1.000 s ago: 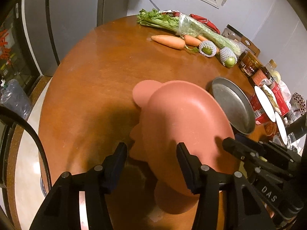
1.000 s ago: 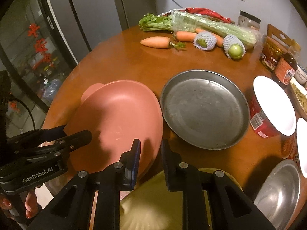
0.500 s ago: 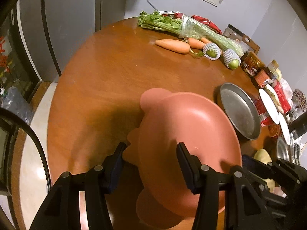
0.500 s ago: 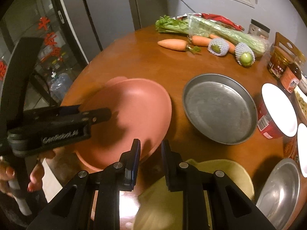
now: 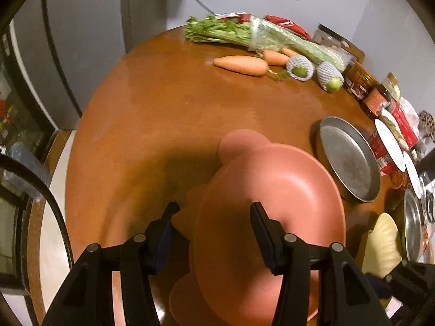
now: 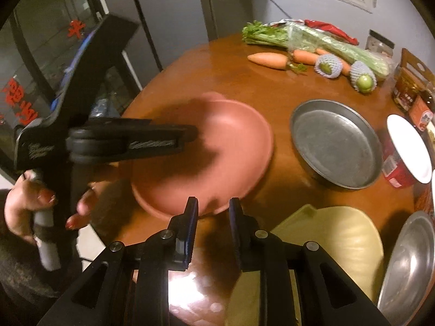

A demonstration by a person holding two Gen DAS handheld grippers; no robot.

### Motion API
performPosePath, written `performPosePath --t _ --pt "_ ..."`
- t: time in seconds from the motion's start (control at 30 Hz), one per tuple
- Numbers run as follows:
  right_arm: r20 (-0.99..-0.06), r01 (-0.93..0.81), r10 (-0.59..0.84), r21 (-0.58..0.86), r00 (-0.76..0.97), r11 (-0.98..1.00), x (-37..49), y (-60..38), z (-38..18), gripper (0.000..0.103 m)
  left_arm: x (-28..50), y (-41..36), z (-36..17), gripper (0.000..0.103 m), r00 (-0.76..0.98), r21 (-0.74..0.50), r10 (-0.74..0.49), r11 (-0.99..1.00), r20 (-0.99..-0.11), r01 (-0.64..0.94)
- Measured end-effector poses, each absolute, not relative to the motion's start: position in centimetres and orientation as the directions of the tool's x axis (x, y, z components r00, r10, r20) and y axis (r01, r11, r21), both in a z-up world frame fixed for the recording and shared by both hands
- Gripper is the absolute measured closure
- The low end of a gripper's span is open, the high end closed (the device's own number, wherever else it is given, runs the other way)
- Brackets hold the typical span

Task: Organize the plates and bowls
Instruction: 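Carry the raised pink plate with the left gripper, tilting it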

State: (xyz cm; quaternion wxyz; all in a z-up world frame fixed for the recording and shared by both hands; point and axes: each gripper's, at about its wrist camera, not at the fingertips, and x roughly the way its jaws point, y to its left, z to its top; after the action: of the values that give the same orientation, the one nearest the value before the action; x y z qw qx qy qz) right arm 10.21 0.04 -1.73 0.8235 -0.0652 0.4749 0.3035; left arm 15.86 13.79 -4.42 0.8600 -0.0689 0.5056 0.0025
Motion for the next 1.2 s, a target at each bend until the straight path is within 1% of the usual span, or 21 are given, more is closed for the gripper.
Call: performPosePath --t 0.23,0.43,0.57,0.7,0.8,0.93,1.03,1.13,1.2 --pt "-0.816 -0.581 0.450 0.179 0.364 0.794 9.8 0.6 -1.6 0.078 17.4 12.9 -4.7 0.049 0.488 -0.062 -0.027 0.996 -0.872 -0.057" --pt "-0.817 -0.485 0.402 0.176 0.413 0.856 11.7 -1.9 -1.4 0.078 18.0 12.5 -4.8 0.049 0.504 -0.066 -0.042 0.997 -0.863 -0.030" --pt "-0.825 -0.462 0.383 0.171 0.417 0.870 12.7 -2.3 -1.6 0.078 18.1 12.4 -4.8 0.049 0.507 -0.058 -0.038 0.998 -0.861 -0.023" --pt "-0.830 -0.474 0.390 0.178 0.398 0.862 13.1 -1.7 -2.0 0.078 18.2 12.7 -4.8 0.049 0.510 -0.058 -0.035 0.998 -0.859 -0.028" --pt "-0.837 -0.484 0.394 0.183 0.380 0.856 13.0 -1.2 -2.4 0.076 18.1 12.8 -4.8 0.049 0.517 -0.053 -0.030 0.998 -0.856 -0.031" --pt "-0.835 -0.482 0.396 0.185 0.383 0.857 13.1 -1.2 -2.4 0.076 17.6 13.1 -4.2 0.049 0.531 -0.021 0.012 0.998 -0.847 -0.056" --pt "-0.830 -0.471 0.391 0.182 0.398 0.863 13.0 -1.7 -2.2 0.076 16.9 13.4 -3.4 0.048 0.550 -0.032 0.008 0.997 -0.835 -0.065" --pt "-0.820 -0.470 0.391 0.173 0.418 0.865 12.7 -1.9 -1.6 0.074 16.2 13.7 -2.6 0.047 0.569 -0.035 0.017 0.996 -0.822 -0.080" --pt "-0.809 -0.476 0.403 0.178 0.427 0.861 12.4 -2.0 -1.1 0.070 15.7 13.7 -2.1 0.046 0.579 -0.037 0.022 0.995 -0.815 -0.090"
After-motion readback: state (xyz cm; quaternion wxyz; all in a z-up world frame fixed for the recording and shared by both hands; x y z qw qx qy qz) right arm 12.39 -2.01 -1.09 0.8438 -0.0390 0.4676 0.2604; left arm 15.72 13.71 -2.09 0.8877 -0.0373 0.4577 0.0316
